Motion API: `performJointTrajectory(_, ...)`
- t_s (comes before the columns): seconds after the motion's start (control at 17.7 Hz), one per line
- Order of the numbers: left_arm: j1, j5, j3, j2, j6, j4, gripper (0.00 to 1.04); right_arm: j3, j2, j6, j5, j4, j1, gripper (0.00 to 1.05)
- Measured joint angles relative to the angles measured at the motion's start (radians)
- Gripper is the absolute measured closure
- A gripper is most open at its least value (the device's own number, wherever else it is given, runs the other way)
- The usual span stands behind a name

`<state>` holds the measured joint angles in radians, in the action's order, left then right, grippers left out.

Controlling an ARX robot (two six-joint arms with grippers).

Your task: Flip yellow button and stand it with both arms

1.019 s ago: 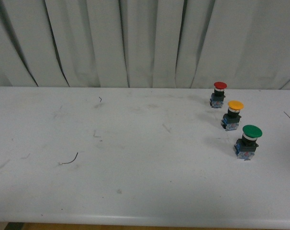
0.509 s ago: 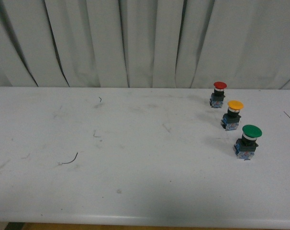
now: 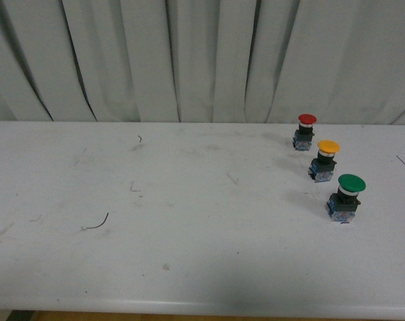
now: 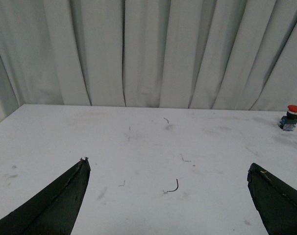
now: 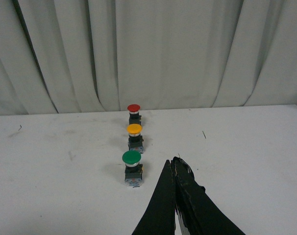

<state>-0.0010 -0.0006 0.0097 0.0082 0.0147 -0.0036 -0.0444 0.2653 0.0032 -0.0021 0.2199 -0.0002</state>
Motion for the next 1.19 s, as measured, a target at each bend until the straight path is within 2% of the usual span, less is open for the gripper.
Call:
performJointTrajectory(0.17, 0.0, 0.0, 0.0, 0.0, 0.0, 0.0, 0.07, 0.031, -0.044, 0.0, 0.0, 0.013, 0.0, 1.03)
performJointTrajectory(0.34, 0.0, 0.0, 0.0, 0.0, 0.0, 0.0, 0.07, 0.033, -0.09, 0.0, 0.0, -0.038, 0.0, 1.03)
performJointTrajectory(0.4, 0.0, 0.0, 0.0, 0.0, 0.0, 0.0, 0.07, 0.033, -0.113, 0.0, 0.0, -0.076, 0.0, 1.03)
performJointTrajectory(0.45, 0.0, 0.0, 0.0, 0.0, 0.0, 0.0, 0.07, 0.032, -0.22, 0.0, 0.0, -0.225, 0.0, 1.03)
performJointTrajectory(0.85, 0.0, 0.0, 0.0, 0.0, 0.0, 0.0, 0.07, 0.033, -0.262, -0.001, 0.002, -0.223, 0.0, 1.01)
performJointTrajectory(0.91, 0.0, 0.0, 0.0, 0.0, 0.0, 0.0, 0.07, 0.033, -0.262, -0.001, 0.003, -0.224, 0.0, 0.88)
performJointTrajectory(1.19, 0.0, 0.0, 0.0, 0.0, 0.0, 0.0, 0.07, 0.033, -0.262, -0.001, 0.002, -0.224, 0.0, 0.38)
